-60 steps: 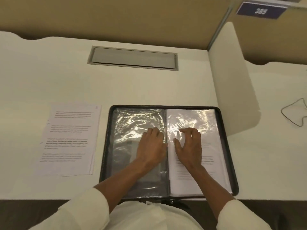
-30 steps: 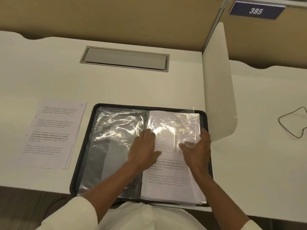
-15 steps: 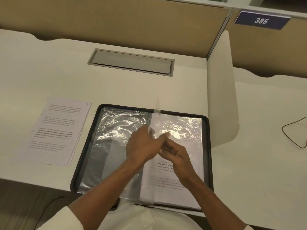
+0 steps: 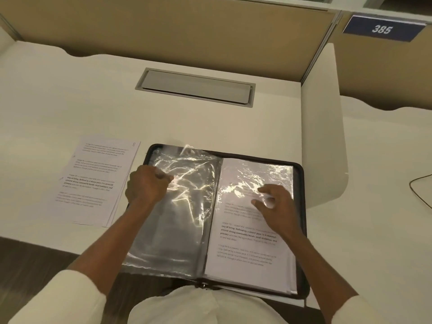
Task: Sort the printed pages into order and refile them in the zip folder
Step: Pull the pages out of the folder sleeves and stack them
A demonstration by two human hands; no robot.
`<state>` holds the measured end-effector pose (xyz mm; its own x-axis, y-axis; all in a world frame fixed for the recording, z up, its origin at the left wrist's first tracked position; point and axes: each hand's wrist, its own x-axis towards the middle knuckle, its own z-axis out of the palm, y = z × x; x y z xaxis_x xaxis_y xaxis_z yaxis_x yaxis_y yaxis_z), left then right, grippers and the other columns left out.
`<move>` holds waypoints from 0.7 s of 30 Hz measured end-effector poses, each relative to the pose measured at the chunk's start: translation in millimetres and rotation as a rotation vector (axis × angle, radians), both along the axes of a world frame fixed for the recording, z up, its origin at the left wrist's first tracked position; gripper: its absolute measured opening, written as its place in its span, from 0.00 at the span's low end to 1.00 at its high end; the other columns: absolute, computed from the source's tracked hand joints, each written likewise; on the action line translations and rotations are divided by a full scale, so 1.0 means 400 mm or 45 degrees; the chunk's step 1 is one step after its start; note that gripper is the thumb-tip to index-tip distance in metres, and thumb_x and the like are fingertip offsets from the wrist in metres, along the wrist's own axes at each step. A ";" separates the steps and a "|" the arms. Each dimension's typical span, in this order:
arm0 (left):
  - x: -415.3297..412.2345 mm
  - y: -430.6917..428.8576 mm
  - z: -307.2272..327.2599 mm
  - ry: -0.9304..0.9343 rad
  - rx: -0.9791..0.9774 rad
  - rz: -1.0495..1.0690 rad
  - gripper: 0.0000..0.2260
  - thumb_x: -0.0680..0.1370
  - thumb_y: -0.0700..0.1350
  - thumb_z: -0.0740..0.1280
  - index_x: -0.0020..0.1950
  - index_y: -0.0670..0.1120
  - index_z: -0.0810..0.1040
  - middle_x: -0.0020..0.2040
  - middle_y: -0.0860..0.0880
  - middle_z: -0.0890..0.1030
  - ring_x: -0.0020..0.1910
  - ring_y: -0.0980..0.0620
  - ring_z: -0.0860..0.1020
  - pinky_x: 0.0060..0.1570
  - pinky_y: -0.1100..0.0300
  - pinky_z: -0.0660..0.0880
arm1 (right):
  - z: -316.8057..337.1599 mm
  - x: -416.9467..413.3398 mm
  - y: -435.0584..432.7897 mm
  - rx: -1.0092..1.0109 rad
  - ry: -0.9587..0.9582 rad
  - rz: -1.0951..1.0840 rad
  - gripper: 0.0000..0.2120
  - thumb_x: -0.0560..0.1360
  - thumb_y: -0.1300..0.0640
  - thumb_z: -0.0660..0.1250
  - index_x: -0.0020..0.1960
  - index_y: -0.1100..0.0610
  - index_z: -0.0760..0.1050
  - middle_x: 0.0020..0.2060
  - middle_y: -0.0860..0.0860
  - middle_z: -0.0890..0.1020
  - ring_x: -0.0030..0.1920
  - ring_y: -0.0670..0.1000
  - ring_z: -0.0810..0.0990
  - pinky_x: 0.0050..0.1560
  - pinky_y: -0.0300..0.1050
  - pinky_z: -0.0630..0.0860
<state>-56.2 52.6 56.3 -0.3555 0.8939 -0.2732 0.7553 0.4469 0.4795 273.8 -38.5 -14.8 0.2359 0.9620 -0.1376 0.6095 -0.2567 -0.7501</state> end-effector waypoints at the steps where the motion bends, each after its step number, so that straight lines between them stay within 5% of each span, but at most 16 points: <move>1: -0.008 0.009 -0.002 0.026 -0.014 0.016 0.08 0.75 0.56 0.79 0.44 0.53 0.88 0.45 0.50 0.87 0.46 0.44 0.85 0.46 0.52 0.80 | -0.010 0.014 0.006 0.009 -0.066 0.004 0.20 0.73 0.49 0.80 0.63 0.50 0.80 0.64 0.46 0.79 0.63 0.51 0.78 0.64 0.56 0.78; 5: -0.034 0.040 -0.030 0.128 -0.116 0.058 0.12 0.70 0.58 0.82 0.44 0.51 0.88 0.46 0.46 0.87 0.48 0.41 0.85 0.50 0.46 0.83 | -0.028 0.065 0.028 -0.012 -0.289 0.019 0.27 0.74 0.51 0.79 0.71 0.56 0.77 0.76 0.53 0.72 0.76 0.56 0.67 0.74 0.55 0.68; 12: -0.037 0.059 -0.089 0.293 -0.220 0.044 0.17 0.70 0.57 0.82 0.47 0.46 0.85 0.46 0.44 0.85 0.46 0.40 0.84 0.46 0.51 0.80 | -0.022 0.113 0.077 -0.204 -0.454 0.178 0.45 0.78 0.46 0.75 0.85 0.56 0.54 0.85 0.52 0.53 0.84 0.54 0.49 0.82 0.58 0.56; 15: -0.034 0.065 -0.095 0.374 -0.214 0.023 0.24 0.68 0.58 0.83 0.52 0.43 0.81 0.46 0.43 0.84 0.47 0.38 0.84 0.46 0.50 0.80 | -0.012 0.115 0.090 -0.238 -0.505 0.243 0.47 0.77 0.45 0.75 0.85 0.57 0.51 0.84 0.54 0.56 0.84 0.54 0.50 0.82 0.58 0.56; 18: -0.024 0.063 -0.103 0.441 -0.169 -0.013 0.34 0.68 0.56 0.83 0.64 0.40 0.73 0.58 0.39 0.81 0.57 0.36 0.82 0.52 0.45 0.80 | 0.001 0.109 0.094 -0.228 -0.458 0.201 0.45 0.76 0.47 0.77 0.84 0.56 0.57 0.81 0.53 0.64 0.82 0.56 0.58 0.80 0.58 0.59; 21: -0.002 0.052 -0.112 0.727 -0.064 -0.166 0.35 0.70 0.55 0.82 0.66 0.38 0.70 0.60 0.38 0.77 0.58 0.38 0.78 0.55 0.45 0.77 | 0.012 0.096 0.096 -0.128 -0.317 0.052 0.37 0.74 0.52 0.80 0.79 0.52 0.67 0.66 0.51 0.78 0.70 0.55 0.73 0.68 0.55 0.73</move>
<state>-57.0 73.4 11.4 -0.3466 0.9311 -0.1140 0.9380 0.3444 -0.0391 312.3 0.0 -10.0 0.2360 0.9557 -0.1757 0.7834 -0.2941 -0.5476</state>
